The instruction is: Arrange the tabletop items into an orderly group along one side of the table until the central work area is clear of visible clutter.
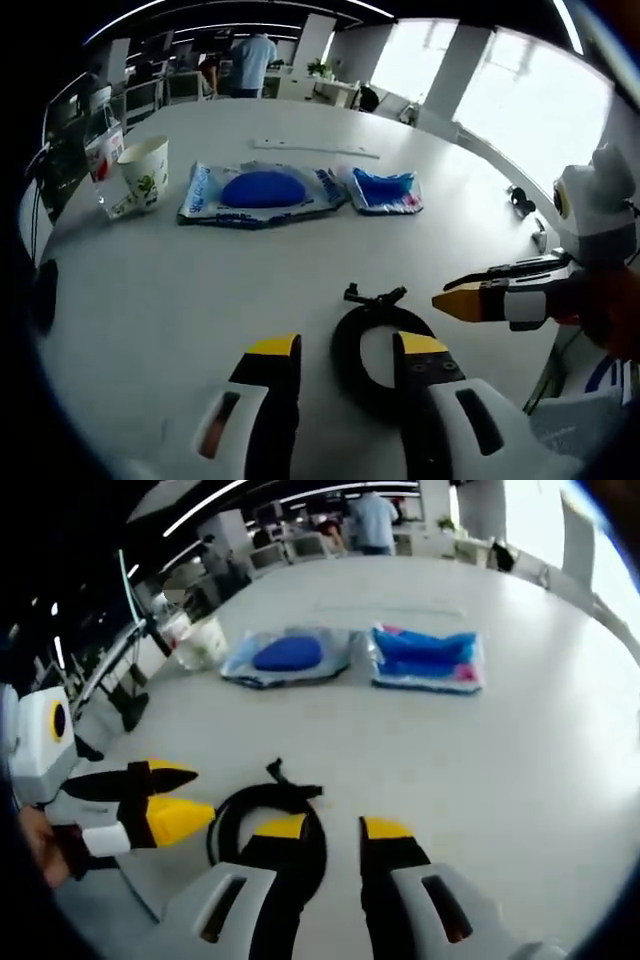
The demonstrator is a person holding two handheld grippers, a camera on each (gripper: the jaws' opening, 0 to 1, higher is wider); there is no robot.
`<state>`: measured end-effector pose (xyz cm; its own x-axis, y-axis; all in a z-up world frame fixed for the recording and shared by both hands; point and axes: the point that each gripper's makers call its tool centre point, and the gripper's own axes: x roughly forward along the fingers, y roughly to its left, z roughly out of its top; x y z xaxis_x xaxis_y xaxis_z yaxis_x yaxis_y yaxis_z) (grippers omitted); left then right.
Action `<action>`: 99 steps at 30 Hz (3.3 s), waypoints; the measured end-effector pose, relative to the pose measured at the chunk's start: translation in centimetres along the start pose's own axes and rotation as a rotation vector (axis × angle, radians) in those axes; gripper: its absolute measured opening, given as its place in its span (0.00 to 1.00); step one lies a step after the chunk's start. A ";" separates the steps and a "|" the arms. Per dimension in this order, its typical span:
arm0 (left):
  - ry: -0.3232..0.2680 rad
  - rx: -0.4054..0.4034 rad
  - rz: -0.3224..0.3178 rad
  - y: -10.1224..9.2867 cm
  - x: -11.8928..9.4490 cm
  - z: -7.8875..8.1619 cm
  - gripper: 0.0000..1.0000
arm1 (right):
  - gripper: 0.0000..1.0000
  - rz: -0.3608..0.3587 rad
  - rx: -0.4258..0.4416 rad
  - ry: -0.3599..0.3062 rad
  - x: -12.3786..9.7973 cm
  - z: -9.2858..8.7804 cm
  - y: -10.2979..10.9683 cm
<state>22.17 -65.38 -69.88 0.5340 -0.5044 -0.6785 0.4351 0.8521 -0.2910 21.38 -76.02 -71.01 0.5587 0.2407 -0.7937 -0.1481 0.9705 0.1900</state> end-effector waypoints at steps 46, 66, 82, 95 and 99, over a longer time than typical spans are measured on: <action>0.121 0.188 0.090 0.1 2.8 -3.2 0.36 | 0.16 -0.038 -0.129 0.123 2.7 -2.5 1.3; 0.129 0.262 0.121 -0.2 2.8 -3.4 0.25 | 0.06 -0.060 -0.196 0.121 2.8 -2.6 1.4; 0.132 0.263 0.117 -0.3 2.7 -3.4 0.18 | 0.04 -0.071 -0.201 0.118 2.7 -2.7 1.5; 0.119 0.272 0.133 0.1 2.4 -2.9 0.13 | 0.02 -0.064 -0.173 0.111 2.5 -2.6 1.8; 0.117 0.269 0.133 0.1 2.2 -2.8 0.12 | 0.02 -0.060 -0.169 0.112 2.4 -2.7 1.9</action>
<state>21.37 -66.01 -73.34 0.5188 -0.3584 -0.7761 0.5517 0.8339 -0.0163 20.29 -73.66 -74.11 0.4780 0.1703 -0.8617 -0.2572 0.9652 0.0481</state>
